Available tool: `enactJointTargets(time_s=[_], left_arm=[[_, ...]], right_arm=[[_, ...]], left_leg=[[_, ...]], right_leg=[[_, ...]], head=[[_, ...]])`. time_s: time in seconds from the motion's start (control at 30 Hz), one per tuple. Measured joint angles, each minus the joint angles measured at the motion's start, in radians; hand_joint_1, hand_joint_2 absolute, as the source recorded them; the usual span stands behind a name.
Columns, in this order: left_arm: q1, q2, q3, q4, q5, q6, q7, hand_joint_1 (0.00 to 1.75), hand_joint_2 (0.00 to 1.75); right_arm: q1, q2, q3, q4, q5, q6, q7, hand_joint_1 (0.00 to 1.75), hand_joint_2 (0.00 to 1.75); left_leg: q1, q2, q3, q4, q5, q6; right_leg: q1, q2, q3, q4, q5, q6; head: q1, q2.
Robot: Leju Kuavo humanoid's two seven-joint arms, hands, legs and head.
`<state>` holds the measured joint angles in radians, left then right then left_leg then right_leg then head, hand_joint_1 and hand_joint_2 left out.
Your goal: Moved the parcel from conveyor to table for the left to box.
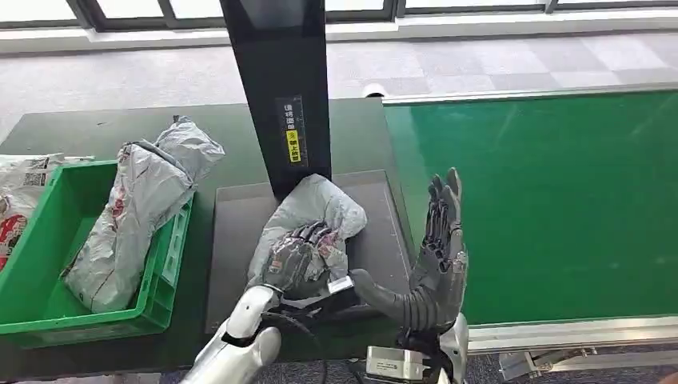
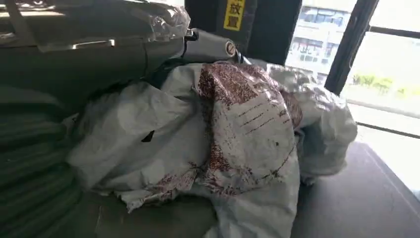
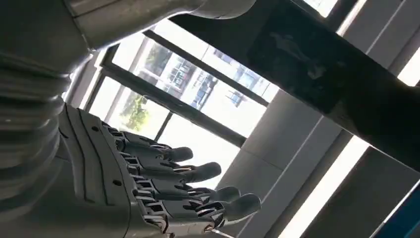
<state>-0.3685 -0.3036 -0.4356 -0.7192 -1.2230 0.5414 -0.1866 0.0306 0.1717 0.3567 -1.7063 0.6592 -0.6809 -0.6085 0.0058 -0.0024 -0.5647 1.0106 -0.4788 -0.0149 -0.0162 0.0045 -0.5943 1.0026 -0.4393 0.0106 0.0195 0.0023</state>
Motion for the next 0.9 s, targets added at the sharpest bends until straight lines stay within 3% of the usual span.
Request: enactJointTargets(time_s=[0.07,0.67,0.9], left_arm=[[0.026,0.001,0.017,-0.053,0.022,0.014,-0.02,1.75,1.75],[0.164,0.013,0.083,-0.337,0.133,0.097,-0.103,1.75,1.75],[0.205,0.011,0.129,-0.464,0.263,0.153,-0.281,1.75,1.75]], right_arm=[[0.003,0.0,0.0,-0.005,0.003,0.003,0.0,0.0,1.75],[0.009,0.0,0.0,-0.013,-0.021,-0.007,-0.032,0.0,1.75],[0.052,0.0,0.0,-0.037,-0.023,-0.017,-0.067,0.0,1.75]], left_leg=[[0.0,0.0,0.006,0.0,0.001,0.0],[0.0,-0.001,0.002,0.0,0.001,0.0],[0.0,-0.001,0.001,0.0,0.0,-0.001]], right_leg=[[0.0,0.0,-0.002,0.0,0.001,0.0],[0.0,0.0,-0.007,0.001,0.0,0.0],[0.0,0.0,-0.008,0.001,0.0,0.0]], head=[[0.0,0.0],[0.0,0.0],[0.0,0.0]])
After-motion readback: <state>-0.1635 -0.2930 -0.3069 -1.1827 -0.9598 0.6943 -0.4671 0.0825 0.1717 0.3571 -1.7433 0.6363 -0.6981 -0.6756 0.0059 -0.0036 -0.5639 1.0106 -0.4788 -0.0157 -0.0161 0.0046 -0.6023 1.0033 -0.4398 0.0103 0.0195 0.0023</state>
